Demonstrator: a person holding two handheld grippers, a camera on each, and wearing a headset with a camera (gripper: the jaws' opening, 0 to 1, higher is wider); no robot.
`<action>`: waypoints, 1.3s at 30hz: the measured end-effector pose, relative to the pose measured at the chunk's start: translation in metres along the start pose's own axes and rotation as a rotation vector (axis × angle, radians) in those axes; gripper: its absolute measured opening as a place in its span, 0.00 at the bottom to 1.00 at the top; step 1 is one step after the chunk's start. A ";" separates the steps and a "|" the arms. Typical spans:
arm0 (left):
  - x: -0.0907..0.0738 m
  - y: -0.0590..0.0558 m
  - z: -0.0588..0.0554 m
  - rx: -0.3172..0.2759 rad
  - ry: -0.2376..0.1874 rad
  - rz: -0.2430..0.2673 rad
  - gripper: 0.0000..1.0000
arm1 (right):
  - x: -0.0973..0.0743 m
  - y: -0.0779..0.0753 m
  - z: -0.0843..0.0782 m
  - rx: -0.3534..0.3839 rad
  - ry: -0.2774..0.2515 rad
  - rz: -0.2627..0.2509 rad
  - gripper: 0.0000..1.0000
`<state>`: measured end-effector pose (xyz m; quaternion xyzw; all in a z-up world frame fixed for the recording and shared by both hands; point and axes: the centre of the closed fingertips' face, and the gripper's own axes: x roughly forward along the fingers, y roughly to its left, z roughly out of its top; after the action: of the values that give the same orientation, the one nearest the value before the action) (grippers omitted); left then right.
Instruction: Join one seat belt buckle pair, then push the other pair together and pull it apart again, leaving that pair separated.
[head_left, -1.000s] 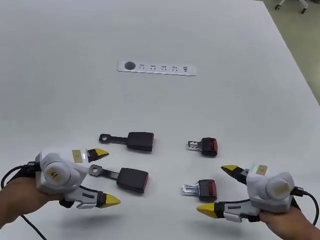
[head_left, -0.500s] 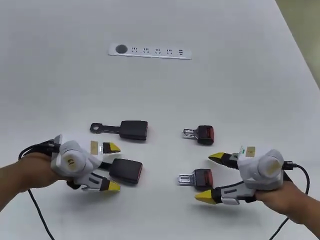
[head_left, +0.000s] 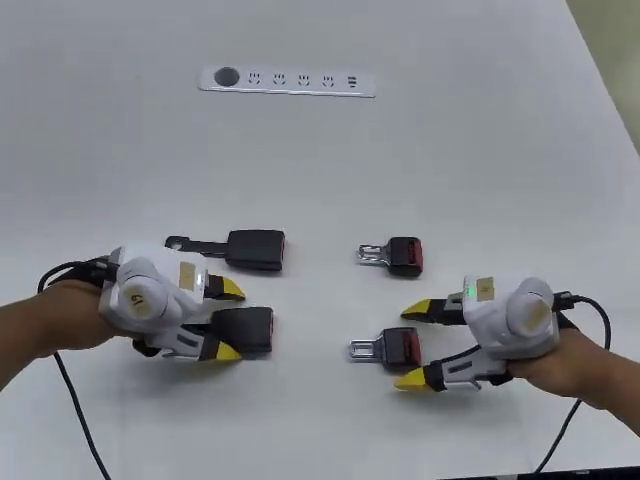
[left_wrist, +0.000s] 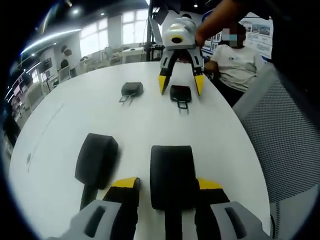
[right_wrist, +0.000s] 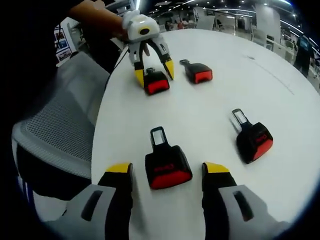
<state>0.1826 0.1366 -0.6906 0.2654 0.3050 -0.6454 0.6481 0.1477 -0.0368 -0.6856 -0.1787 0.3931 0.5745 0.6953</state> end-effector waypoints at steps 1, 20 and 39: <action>0.000 0.000 0.000 0.003 0.003 -0.001 0.45 | 0.000 -0.001 0.001 -0.001 -0.002 0.000 0.54; -0.011 -0.011 -0.016 -0.075 0.074 0.055 0.35 | 0.000 -0.007 0.000 0.008 -0.004 -0.039 0.51; -0.011 -0.008 -0.014 0.004 0.133 0.010 0.32 | 0.007 -0.011 -0.002 -0.029 0.040 -0.077 0.34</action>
<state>0.1742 0.1536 -0.6916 0.3105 0.3445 -0.6239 0.6290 0.1572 -0.0366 -0.6938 -0.2150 0.3916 0.5493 0.7062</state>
